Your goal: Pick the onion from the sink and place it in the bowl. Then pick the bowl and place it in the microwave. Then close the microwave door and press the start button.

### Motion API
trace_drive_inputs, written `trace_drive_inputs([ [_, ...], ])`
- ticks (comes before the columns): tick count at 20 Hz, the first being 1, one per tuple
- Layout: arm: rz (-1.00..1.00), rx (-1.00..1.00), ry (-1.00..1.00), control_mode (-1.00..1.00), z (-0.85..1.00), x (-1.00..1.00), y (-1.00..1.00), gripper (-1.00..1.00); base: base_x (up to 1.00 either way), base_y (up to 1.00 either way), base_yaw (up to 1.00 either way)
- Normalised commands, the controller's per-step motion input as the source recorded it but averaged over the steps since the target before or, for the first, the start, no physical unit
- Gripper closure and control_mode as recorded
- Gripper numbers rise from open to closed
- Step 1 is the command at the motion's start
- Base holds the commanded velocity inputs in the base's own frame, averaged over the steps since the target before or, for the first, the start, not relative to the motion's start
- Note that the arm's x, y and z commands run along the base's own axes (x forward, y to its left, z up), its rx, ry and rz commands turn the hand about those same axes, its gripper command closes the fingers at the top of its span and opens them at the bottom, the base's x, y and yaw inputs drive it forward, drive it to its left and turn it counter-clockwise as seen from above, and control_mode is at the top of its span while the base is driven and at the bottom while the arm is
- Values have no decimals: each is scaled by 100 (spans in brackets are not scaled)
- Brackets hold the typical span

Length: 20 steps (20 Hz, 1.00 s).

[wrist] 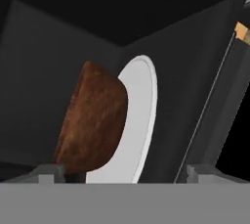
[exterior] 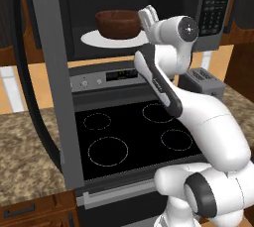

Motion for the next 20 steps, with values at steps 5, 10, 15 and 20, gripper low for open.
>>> trace_drive_inputs([
  [5, -10, -41, -4, -100, 0, -22, -13, -100, 0, 0, 0],
  [10, -18, -43, -6, -100, -3, -37, -4, -100, 0, 0, 0],
  [15, -16, -42, -12, -100, -2, -47, -9, -100, 0, 0, 0],
  [20, -19, -45, -27, -100, -10, -52, -2, -100, 0, 0, 0],
])
